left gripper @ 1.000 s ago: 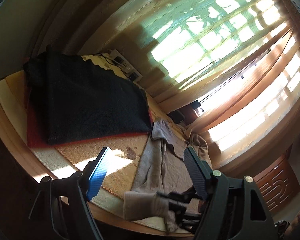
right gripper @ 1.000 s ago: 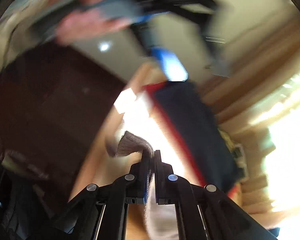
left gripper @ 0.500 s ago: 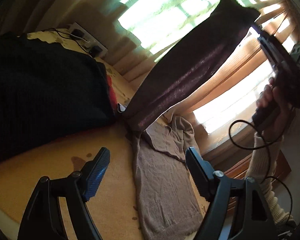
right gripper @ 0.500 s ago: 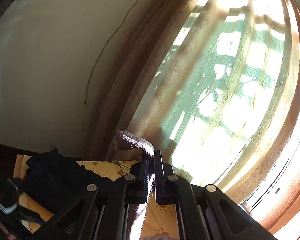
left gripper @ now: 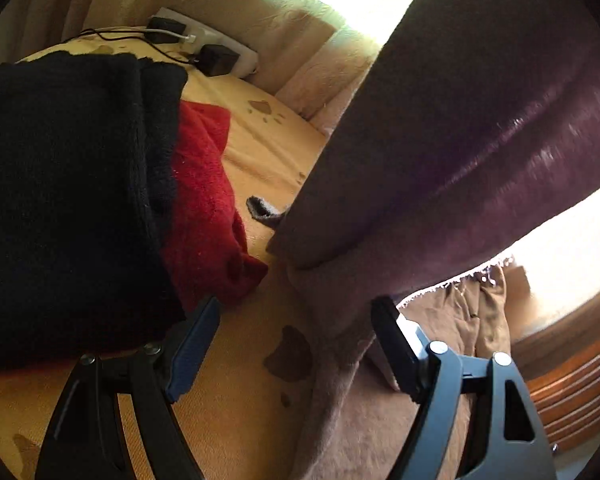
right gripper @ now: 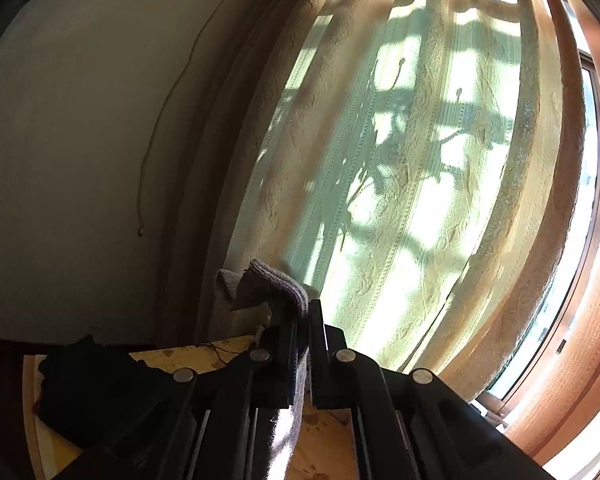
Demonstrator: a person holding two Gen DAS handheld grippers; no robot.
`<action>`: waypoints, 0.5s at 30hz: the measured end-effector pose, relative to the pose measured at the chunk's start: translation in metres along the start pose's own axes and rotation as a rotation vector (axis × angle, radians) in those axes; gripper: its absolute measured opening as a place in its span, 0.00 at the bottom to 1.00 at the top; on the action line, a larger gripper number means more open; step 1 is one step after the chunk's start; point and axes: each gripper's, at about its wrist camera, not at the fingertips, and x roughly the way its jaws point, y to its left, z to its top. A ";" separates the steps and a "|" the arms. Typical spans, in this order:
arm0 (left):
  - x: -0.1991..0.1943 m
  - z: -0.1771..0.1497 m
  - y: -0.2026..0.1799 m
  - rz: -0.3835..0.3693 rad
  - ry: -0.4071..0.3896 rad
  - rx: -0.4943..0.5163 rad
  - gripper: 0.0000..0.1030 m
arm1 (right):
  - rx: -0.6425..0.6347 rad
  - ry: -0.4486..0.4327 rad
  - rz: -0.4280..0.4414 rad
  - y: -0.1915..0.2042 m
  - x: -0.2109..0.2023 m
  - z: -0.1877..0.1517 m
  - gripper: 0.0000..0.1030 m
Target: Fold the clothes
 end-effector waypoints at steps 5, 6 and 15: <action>-0.001 -0.002 0.013 0.036 -0.044 -0.016 0.78 | 0.080 -0.004 -0.070 -0.041 -0.006 -0.040 0.04; -0.002 -0.003 0.013 0.052 -0.051 0.003 0.78 | 0.117 -0.002 -0.095 -0.057 -0.012 -0.052 0.04; -0.004 -0.010 0.011 0.122 -0.080 0.107 0.76 | 0.509 0.270 -0.392 -0.204 -0.053 -0.276 0.04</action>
